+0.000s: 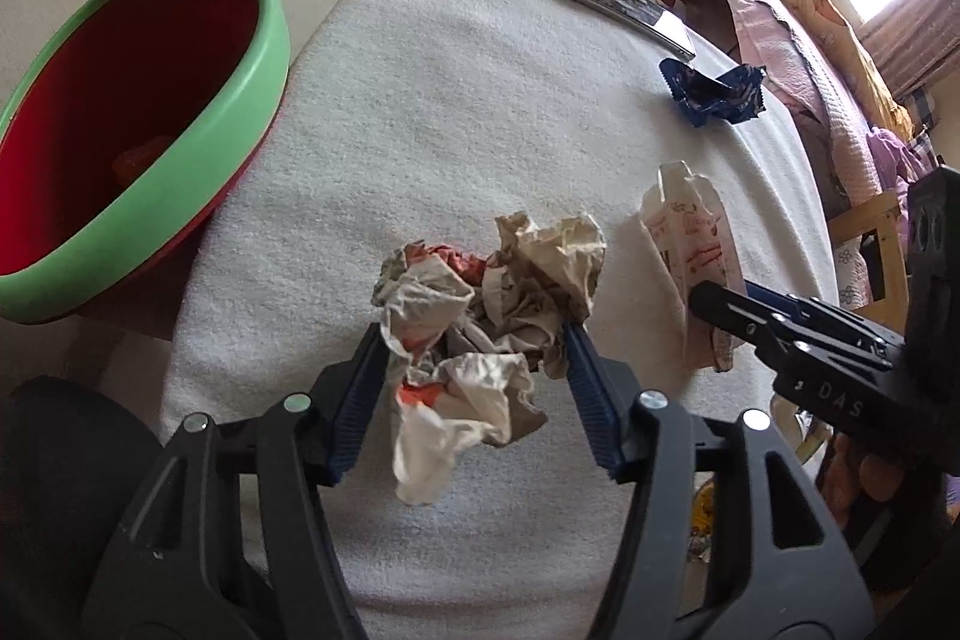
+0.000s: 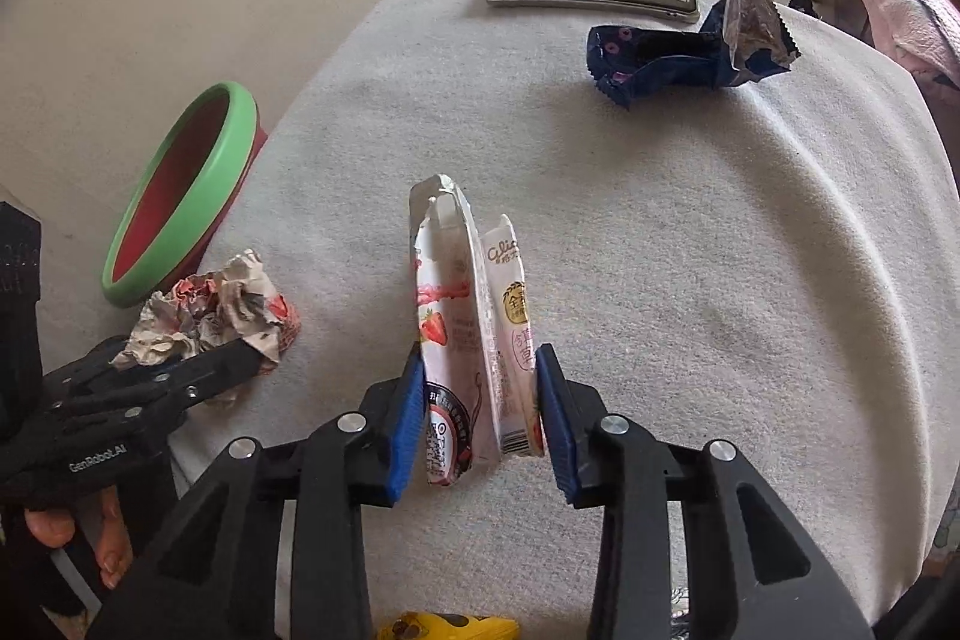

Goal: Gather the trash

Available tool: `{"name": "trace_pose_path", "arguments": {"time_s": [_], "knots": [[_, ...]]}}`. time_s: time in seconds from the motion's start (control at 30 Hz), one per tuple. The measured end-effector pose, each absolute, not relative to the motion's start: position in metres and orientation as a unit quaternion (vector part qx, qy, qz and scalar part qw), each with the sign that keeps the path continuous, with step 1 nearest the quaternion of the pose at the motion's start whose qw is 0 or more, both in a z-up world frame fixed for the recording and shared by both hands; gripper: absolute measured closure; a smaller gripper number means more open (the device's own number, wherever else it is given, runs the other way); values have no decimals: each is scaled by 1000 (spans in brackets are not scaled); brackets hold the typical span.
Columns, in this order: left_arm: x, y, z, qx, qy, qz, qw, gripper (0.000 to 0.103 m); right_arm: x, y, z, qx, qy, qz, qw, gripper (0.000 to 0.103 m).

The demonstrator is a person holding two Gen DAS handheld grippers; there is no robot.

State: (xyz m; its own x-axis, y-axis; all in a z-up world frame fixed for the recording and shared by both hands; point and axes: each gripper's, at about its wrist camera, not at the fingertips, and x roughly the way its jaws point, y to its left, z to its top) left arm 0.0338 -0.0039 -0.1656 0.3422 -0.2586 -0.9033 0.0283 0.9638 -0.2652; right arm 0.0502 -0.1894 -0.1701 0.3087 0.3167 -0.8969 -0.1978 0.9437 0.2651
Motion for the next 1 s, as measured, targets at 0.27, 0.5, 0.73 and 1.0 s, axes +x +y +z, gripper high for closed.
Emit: {"name": "trace_pose_path", "arguments": {"time_s": [0.27,0.5,0.73,1.0], "knots": [[28,2,-155,-114,549,-87,823,63,44,-176,-139,53,533,185,824,69],[26,16,-142,-132,534,-71,832,66,43,-159,-117,52,512,210,832,68],[22,28,-122,-146,508,-62,847,66,42,-145,-107,46,503,226,833,68],[22,35,-115,-147,498,-52,853,66,39,-137,-104,33,503,235,831,67]]}}
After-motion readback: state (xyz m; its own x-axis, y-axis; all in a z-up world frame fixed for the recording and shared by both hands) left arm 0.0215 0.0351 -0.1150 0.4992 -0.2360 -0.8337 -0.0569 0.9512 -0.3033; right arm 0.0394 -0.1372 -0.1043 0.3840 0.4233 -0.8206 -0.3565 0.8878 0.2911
